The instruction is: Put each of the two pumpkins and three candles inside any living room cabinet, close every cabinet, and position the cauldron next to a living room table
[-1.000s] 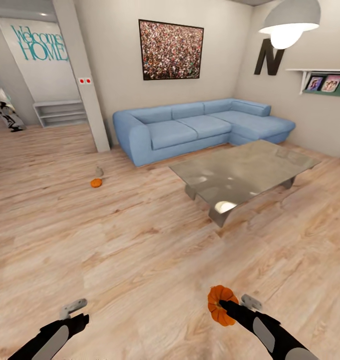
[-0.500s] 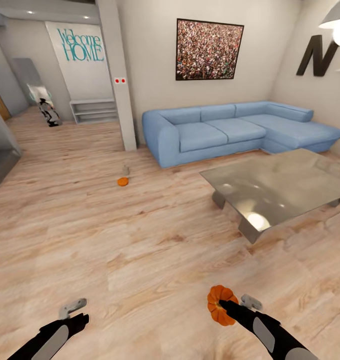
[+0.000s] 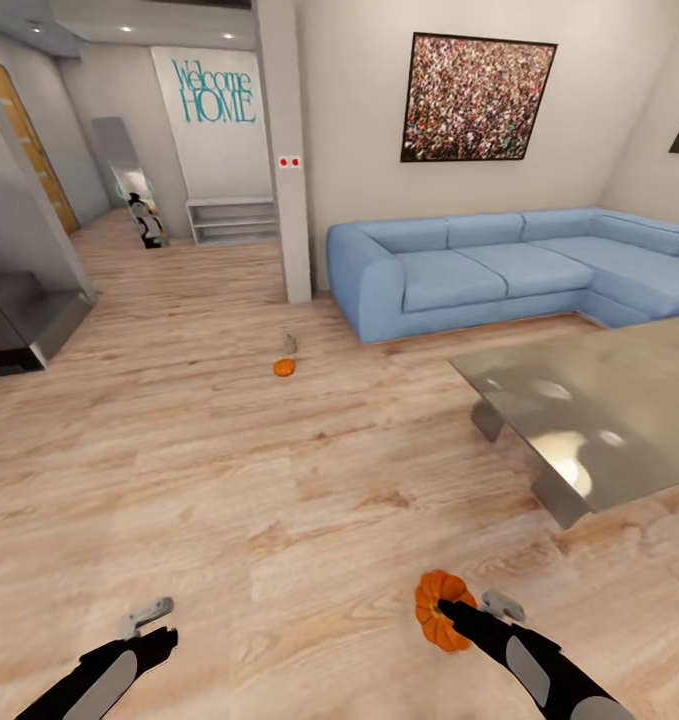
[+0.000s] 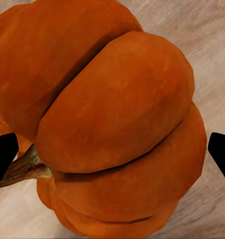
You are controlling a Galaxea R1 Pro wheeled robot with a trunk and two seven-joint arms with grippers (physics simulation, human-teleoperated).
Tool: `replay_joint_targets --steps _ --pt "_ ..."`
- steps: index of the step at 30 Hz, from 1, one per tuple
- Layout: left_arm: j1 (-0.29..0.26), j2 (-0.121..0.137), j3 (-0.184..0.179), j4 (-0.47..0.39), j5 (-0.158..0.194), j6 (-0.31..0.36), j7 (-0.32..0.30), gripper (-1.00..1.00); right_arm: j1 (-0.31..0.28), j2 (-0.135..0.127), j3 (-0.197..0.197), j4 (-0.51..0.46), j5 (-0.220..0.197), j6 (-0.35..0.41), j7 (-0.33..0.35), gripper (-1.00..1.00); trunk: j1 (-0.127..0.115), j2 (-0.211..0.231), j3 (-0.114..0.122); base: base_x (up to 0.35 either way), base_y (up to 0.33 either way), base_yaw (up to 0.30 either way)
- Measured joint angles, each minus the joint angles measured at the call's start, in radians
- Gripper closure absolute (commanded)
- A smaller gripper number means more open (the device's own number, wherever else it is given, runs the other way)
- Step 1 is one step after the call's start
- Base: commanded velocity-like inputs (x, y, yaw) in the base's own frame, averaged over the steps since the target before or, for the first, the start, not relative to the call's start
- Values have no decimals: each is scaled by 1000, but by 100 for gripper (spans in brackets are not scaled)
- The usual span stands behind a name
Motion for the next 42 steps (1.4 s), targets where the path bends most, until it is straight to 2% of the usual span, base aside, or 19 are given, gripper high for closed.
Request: replay_joint_targets --steps 19,33,42 --pt "0 0 0 0 0 0 -1 -100 0 -1 -1 6 -2 -7 0 100 0 0 0 278 61 1" --pt "0 0 -2 0 -1 0 0 -100 0 1 -1 5 -4 -1 1 100 0 0 0 280 133 -3" --pt "0 0 -4 0 -2 0 0 -100 0 0 -1 4 -3 0 2 100 0 0 0 281 154 -207"
